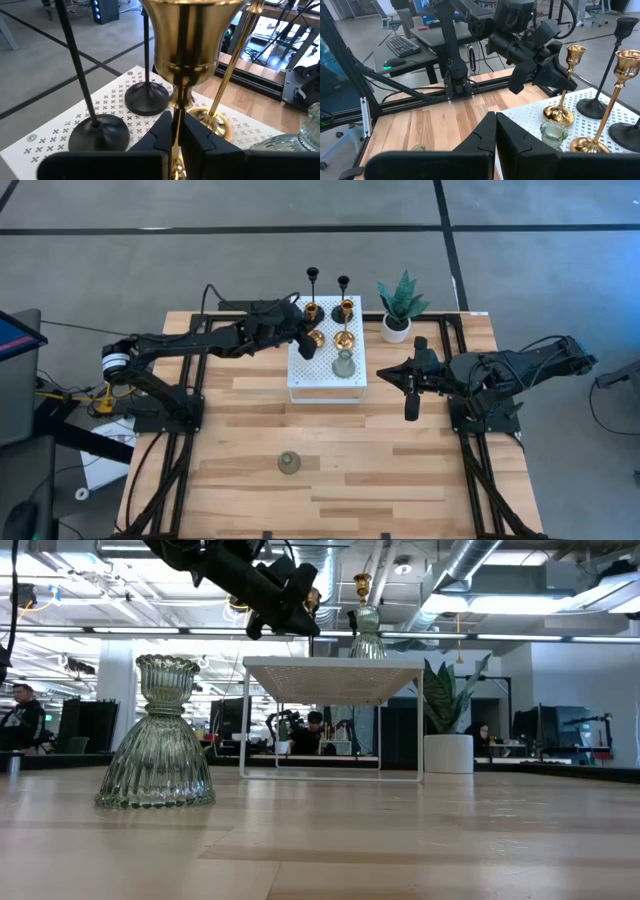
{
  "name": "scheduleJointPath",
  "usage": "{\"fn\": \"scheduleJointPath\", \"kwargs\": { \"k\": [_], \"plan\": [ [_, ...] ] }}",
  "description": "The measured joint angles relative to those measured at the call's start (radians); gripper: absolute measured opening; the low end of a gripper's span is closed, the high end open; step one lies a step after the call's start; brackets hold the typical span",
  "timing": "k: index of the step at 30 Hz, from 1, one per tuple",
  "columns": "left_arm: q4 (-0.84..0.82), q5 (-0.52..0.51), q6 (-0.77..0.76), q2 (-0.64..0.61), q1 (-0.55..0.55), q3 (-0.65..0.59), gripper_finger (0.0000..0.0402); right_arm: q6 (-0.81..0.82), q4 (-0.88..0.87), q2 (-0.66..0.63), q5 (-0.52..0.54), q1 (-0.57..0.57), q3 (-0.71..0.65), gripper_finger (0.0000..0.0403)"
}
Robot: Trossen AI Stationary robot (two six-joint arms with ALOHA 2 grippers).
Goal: Pick & Place candle stick holders
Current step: Put the gold candle holder aligned with the other gold candle holder on the shelf
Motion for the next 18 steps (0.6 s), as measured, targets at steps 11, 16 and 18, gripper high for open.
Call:
{"fn": "scheduleJointPath", "kwargs": {
  "k": [11,16,18],
  "plan": [
    [0.009,0.0,0.0,0.025,-0.003,0.0,0.0015,0.0,-0.001,0.0,0.0,0.0,0.0,0.0],
    [0.018,-0.002,0.002,0.042,-0.005,0.002,0.0015,0.0,-0.013,0.0,0.0,0.0,0.0,0.0],
    [0.019,-0.002,-0.004,0.046,-0.006,0.002,0.0017,0.001,-0.016,0.0,0.0,0.0,0.0,0.0]
  ]
}}
